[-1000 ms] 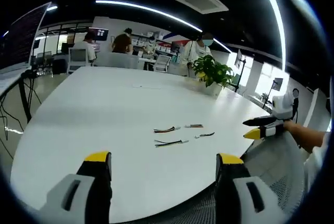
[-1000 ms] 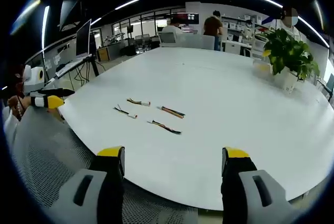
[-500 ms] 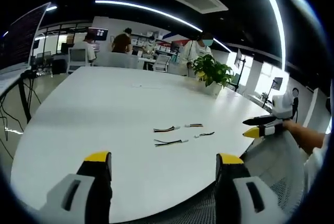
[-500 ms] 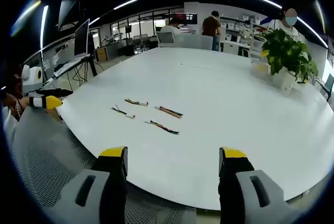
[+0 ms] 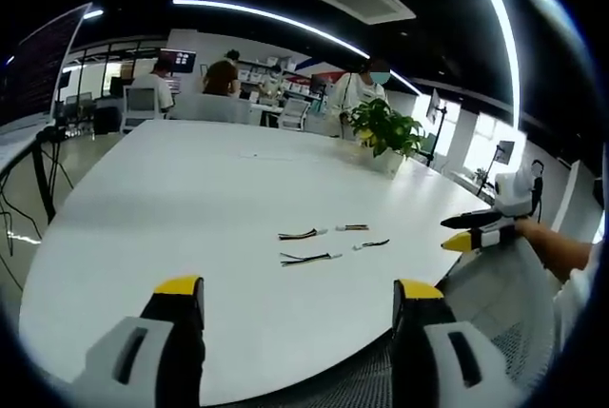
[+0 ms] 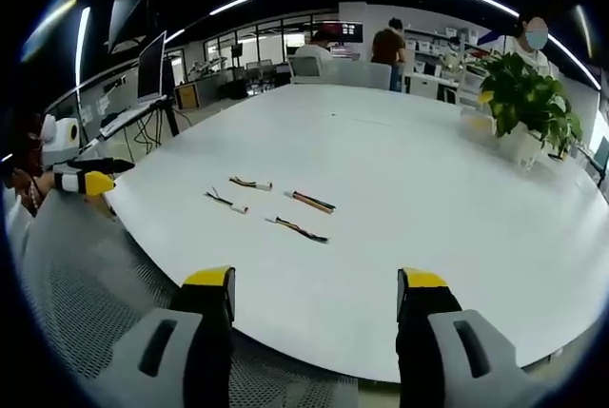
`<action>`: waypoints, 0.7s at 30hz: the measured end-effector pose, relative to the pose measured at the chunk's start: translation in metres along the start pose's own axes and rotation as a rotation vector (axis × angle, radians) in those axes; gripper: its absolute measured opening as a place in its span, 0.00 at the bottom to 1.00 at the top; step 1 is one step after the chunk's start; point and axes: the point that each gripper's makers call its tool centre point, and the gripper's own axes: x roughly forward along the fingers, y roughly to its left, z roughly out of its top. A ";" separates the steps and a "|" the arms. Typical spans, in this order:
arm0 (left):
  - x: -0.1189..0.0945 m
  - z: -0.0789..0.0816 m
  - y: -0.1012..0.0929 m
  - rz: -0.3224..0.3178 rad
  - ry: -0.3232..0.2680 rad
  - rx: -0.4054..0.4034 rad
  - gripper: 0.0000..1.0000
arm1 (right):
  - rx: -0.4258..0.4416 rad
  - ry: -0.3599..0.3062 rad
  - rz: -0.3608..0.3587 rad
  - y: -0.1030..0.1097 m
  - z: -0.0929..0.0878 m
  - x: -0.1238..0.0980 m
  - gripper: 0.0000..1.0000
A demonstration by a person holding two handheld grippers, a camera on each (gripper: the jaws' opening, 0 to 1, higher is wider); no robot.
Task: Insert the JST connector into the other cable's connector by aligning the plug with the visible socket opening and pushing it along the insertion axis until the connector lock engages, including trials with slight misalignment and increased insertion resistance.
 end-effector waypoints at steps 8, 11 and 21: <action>0.001 0.000 0.002 0.001 -0.004 -0.002 0.79 | -0.003 0.004 0.006 0.001 -0.001 0.000 0.67; 0.000 0.000 0.001 0.002 -0.004 -0.003 0.79 | -0.004 0.006 0.006 0.001 -0.001 0.000 0.66; 0.000 -0.001 0.001 0.004 -0.003 -0.003 0.78 | -0.011 0.010 0.013 0.002 -0.002 0.000 0.64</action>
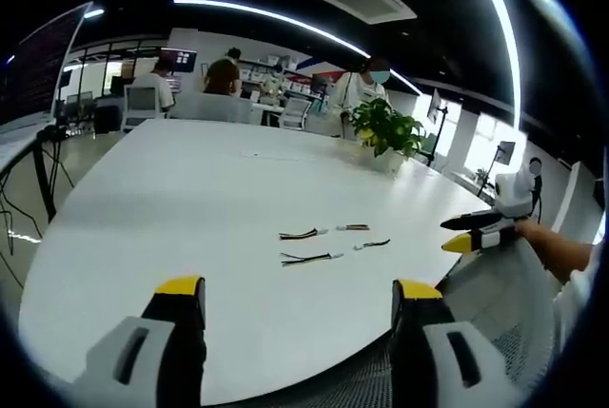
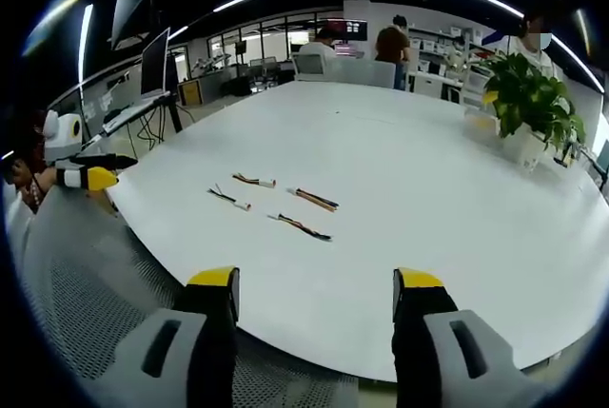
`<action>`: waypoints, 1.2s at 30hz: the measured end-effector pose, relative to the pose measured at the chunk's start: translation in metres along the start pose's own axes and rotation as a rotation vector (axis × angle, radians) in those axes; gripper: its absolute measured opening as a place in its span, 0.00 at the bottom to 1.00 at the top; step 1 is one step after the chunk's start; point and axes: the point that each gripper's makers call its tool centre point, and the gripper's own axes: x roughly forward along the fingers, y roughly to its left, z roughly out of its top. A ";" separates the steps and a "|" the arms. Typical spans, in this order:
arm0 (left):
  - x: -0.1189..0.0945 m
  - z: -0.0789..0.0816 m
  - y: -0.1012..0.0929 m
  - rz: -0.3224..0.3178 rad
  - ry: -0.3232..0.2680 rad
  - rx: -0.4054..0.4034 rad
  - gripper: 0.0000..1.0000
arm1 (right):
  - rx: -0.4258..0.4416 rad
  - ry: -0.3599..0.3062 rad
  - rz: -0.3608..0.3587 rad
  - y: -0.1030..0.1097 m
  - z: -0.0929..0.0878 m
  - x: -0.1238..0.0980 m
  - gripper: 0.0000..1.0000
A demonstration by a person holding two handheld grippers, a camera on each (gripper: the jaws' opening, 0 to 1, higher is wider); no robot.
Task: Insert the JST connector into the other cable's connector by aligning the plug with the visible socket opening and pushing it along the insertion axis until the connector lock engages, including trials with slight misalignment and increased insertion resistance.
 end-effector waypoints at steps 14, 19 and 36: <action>0.000 0.000 -0.002 -0.002 0.003 -0.001 0.77 | -0.001 0.006 0.002 0.000 -0.001 0.001 0.62; 0.000 0.001 -0.002 -0.002 0.002 -0.002 0.77 | 0.000 0.007 0.002 0.000 -0.001 0.001 0.61; -0.001 0.000 -0.008 -0.022 0.023 0.021 0.81 | 0.010 -0.029 -0.040 -0.007 0.005 -0.002 0.61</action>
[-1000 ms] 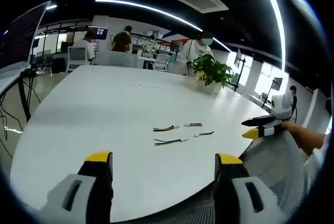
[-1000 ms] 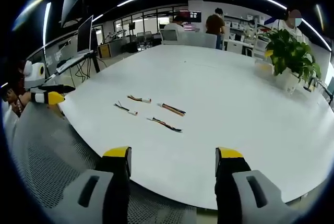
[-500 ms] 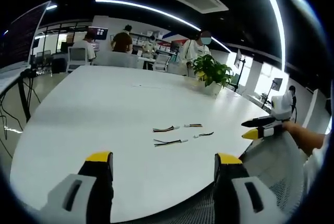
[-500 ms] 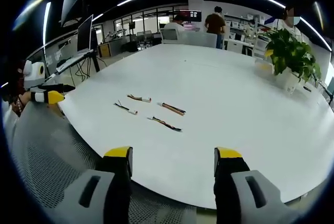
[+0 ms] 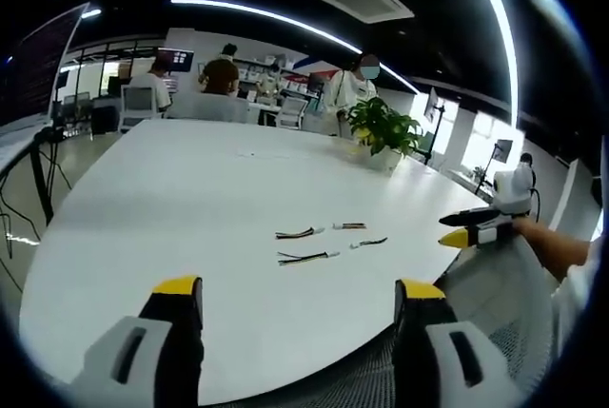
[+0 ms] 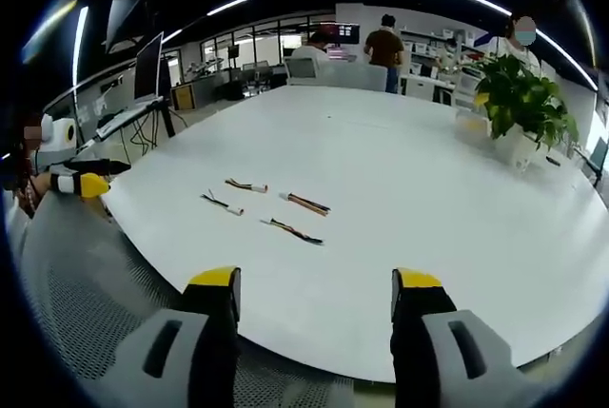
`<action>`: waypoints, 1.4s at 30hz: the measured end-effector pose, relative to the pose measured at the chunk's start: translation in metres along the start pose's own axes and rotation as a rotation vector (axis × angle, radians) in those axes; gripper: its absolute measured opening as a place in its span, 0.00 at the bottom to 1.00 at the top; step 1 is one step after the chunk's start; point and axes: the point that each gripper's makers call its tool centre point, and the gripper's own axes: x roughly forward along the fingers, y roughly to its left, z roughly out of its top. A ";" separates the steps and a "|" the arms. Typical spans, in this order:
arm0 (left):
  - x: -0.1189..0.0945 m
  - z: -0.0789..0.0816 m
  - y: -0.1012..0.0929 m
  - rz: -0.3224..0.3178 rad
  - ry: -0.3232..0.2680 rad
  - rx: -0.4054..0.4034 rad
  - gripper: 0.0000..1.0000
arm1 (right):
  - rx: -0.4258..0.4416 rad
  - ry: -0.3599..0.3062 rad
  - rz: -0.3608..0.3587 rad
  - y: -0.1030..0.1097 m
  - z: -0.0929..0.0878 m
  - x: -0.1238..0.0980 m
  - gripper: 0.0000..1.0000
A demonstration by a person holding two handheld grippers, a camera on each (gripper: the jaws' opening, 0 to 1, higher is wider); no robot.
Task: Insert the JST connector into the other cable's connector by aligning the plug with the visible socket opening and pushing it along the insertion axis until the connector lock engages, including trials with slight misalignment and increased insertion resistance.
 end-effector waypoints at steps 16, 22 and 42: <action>0.012 0.025 -0.008 -0.066 0.029 0.030 0.99 | 0.034 -0.074 -0.008 -0.015 0.026 -0.006 0.71; 0.017 0.028 -0.011 -0.107 0.056 -0.009 0.99 | 0.046 -0.096 0.024 -0.015 0.035 -0.006 0.71; 0.043 0.047 -0.006 -0.188 0.051 0.096 0.99 | -0.056 -0.114 0.038 -0.022 0.050 0.009 0.86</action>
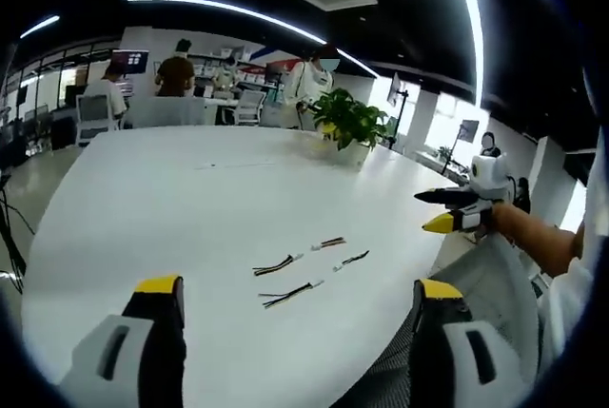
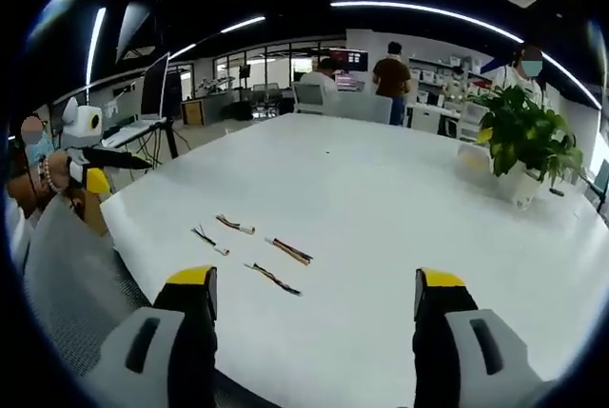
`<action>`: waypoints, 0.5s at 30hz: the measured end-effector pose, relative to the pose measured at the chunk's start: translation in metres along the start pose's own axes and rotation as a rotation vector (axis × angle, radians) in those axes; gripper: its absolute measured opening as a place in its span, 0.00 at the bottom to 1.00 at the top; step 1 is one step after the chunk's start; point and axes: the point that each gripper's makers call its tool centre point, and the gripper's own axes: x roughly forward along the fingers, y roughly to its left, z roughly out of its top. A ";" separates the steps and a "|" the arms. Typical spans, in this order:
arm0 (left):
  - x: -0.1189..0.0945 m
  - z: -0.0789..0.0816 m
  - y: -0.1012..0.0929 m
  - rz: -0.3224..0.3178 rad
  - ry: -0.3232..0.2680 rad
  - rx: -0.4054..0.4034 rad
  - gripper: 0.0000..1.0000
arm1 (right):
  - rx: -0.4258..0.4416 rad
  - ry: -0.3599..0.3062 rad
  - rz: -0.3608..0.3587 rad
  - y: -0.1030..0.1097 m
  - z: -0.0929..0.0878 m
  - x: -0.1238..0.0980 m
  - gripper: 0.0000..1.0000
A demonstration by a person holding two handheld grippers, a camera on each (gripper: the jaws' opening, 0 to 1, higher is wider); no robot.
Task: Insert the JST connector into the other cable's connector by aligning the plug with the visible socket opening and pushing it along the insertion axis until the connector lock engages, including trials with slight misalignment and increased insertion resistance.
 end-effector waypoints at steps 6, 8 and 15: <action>0.010 0.007 0.001 -0.030 -0.022 -0.006 0.99 | -0.024 -0.002 0.018 -0.003 0.000 0.007 0.92; 0.016 0.005 0.004 -0.039 -0.002 -0.017 0.99 | -0.026 0.005 0.020 -0.006 -0.001 0.010 0.94; 0.034 0.006 0.015 -0.024 0.042 0.036 0.99 | -0.030 -0.018 0.027 -0.013 0.007 0.020 0.91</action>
